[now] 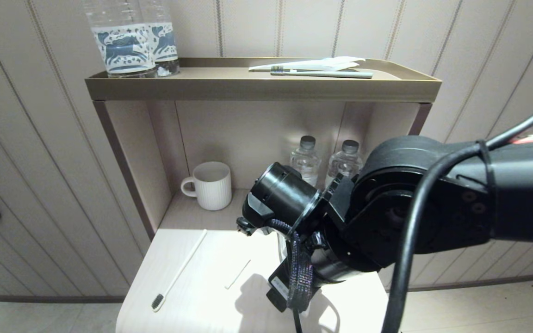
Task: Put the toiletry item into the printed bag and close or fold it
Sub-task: Pick up the storage bag
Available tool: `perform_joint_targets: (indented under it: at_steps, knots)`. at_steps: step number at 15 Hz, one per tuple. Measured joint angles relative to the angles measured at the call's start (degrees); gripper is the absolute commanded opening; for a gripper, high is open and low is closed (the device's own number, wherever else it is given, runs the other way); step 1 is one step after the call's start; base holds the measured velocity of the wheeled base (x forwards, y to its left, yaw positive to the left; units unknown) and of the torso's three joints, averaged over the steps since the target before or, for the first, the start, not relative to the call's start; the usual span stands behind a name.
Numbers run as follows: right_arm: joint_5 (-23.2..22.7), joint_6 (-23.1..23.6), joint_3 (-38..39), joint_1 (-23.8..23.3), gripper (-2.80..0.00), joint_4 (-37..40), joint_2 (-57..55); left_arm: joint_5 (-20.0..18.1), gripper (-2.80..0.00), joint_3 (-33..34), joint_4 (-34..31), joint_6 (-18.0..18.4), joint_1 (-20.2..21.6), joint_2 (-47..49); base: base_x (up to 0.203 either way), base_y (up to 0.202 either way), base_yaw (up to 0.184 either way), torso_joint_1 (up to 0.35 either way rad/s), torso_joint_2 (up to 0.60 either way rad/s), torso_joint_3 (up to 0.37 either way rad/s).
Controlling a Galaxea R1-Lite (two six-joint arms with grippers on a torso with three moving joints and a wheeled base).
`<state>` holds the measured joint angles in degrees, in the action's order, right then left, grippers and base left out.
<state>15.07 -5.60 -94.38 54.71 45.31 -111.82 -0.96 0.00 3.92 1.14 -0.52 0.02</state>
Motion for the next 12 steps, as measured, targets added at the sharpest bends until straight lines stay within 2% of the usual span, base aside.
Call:
perform_joint_targets:
  at_steps: [6,7,12]
  knots:
    - [0.3,0.0,-0.3,-0.7,0.00,-0.1,-1.8,0.0,-2.80,0.0,0.0,0.0,0.0,0.0,0.000,0.000,0.000,0.000,0.00,0.000]
    - [0.4,0.0,-0.4,-0.9,-2.80,-0.1,-2.1,0.0,-2.80,0.0,0.0,0.0,0.0,0.0,0.000,0.000,0.000,0.000,0.00,0.000]
    - [0.4,0.0,-0.2,-1.4,-2.80,-0.1,-2.7,0.0,-2.80,0.0,0.0,0.0,0.0,0.0,0.000,0.000,0.000,0.000,0.00,0.000]
